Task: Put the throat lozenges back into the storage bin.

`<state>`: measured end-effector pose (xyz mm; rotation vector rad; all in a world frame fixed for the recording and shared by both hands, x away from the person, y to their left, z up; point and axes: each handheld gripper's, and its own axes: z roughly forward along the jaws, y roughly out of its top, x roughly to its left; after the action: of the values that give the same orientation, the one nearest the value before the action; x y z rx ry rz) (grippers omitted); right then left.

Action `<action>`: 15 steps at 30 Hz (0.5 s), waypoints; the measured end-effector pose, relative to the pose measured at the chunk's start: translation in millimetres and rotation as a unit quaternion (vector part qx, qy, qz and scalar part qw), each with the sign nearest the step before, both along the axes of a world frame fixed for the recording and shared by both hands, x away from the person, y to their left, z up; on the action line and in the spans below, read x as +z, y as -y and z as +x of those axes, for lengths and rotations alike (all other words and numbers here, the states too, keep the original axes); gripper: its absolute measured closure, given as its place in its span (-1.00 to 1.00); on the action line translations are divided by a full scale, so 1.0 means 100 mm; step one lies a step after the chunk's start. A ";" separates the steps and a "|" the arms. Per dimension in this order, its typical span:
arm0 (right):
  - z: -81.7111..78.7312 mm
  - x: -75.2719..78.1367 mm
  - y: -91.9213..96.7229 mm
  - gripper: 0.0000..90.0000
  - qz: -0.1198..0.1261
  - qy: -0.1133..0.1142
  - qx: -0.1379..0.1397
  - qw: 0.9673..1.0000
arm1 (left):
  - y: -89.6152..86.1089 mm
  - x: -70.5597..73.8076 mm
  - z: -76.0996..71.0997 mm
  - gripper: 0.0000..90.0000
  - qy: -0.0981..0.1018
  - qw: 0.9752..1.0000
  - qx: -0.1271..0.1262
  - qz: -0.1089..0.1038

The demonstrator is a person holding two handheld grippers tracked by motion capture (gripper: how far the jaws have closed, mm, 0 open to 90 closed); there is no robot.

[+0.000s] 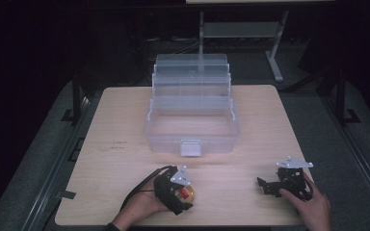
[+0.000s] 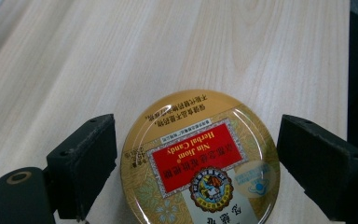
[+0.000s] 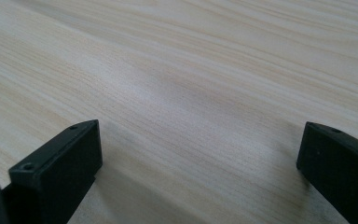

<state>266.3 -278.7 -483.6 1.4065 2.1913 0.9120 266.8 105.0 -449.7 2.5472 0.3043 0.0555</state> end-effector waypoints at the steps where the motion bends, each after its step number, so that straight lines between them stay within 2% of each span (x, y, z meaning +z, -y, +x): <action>1: 0.00 0.00 0.00 -1.00 0.000 0.000 0.000 1.000 | 0.01 -0.02 -0.01 -0.74 -0.002 1.000 0.005 -0.003; 9: 0.00 0.00 0.00 -1.00 0.000 0.000 0.000 1.000 | 0.03 -0.06 0.00 -0.74 -0.002 1.000 -0.003 0.025; 15: 0.00 0.00 0.00 -1.00 0.000 0.000 0.000 1.000 | 0.03 -0.06 -0.01 -0.72 0.000 1.000 0.002 0.022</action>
<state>266.3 -278.7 -483.5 1.4066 2.1913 0.9120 266.2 102.1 -456.1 2.5908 0.3109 0.0647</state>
